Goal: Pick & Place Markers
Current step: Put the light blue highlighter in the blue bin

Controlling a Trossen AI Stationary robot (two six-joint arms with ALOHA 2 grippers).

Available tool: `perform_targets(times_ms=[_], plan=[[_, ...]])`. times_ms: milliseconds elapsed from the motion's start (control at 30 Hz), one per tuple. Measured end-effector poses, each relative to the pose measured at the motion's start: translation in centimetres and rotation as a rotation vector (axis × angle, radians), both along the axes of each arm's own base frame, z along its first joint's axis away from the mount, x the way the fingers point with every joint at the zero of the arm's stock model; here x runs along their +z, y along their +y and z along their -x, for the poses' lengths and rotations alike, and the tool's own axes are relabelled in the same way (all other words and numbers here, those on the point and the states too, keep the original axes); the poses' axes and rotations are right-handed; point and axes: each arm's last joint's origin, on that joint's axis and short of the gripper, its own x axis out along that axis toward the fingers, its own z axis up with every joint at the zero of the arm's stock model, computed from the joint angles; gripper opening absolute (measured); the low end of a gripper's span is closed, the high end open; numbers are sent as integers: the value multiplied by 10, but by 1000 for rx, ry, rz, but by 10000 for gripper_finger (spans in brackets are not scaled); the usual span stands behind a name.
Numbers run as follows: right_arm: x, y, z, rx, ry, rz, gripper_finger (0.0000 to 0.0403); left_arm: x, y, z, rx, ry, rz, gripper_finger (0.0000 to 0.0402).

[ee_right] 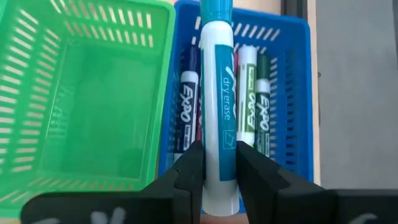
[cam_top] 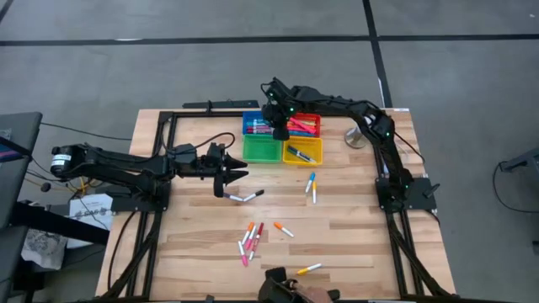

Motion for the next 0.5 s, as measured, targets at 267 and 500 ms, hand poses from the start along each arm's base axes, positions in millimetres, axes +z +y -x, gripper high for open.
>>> perform_targets(times_ms=[267, 500], plan=[[1, -2, -1, 13, -19, 19, 72, 0, 0, 0, 0, -2, 5, 150], [-5, -9, -2, 4, -36, 22, 72, 0, 0, 0, 1, -5, 13, 150]])
